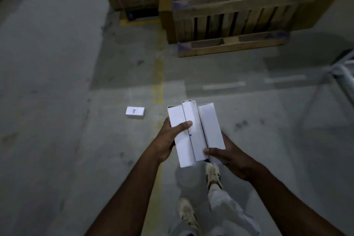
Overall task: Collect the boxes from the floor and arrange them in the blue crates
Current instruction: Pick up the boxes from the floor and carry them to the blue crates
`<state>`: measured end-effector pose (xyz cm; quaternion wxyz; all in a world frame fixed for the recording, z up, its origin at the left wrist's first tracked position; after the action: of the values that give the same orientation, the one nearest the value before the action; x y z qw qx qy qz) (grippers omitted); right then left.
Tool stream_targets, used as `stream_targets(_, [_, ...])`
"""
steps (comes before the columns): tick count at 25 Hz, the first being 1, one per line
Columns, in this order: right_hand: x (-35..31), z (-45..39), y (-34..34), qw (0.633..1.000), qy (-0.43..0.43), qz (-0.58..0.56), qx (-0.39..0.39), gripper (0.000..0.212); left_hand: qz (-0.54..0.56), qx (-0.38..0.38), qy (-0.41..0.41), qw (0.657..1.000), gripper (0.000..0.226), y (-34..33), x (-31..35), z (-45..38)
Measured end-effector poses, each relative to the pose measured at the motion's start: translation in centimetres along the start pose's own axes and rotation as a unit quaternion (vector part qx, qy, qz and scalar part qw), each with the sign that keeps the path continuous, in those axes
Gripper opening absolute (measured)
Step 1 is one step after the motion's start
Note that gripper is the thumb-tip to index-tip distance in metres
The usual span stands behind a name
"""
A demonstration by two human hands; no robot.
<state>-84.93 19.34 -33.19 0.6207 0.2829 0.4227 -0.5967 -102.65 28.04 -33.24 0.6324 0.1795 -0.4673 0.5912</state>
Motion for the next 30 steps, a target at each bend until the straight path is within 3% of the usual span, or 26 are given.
stream_targets(6, [-2.5, 9.1, 5.1, 0.984, 0.046, -0.078, 0.155, 0.075, -0.107, -0.1, -0.007, 0.989, 0.074, -11.4, 2.7, 1.2])
stream_targets(11, [-4.0, 16.6, 12.1, 0.962, 0.072, -0.14, 0.221, 0.046, -0.151, -0.177, -0.005, 0.973, 0.072, -22.5, 2.1, 1.0])
stream_targets(16, [-2.9, 24.3, 21.2, 0.949, 0.094, -0.175, 0.244, 0.04, -0.14, -0.268, 0.07, 0.951, 0.067, -35.2, -0.3, 0.5])
stream_targets(19, [-1.9, 28.6, 27.2, 0.93, 0.106, -0.219, 0.275, 0.042, -0.131, -0.276, 0.098, 0.947, 0.061, -43.3, -1.6, 0.9])
stream_targets(24, [-2.4, 34.5, 33.6, 0.902, 0.134, -0.253, 0.322, 0.041, -0.095, -0.305, 0.166, 0.933, 0.075, -53.3, -3.4, 0.0])
stream_targets(30, [-2.0, 39.8, 39.5, 0.819, 0.174, -0.355, 0.416, 0.05, -0.132, -0.372, 0.188, 0.899, 0.069, -65.4, -6.1, -1.7])
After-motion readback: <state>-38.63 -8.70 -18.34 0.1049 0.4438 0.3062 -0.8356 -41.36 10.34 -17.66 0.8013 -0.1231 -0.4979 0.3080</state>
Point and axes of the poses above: each hand's wrist, its own z-axis away from the middle knuckle, its own y-axis out of the back of the hand, x = y × z, the point moved 4 cm from there along -z, towards the middle knuckle, and after that the axes turned 9 degrees about z, right-handed, at the moved point
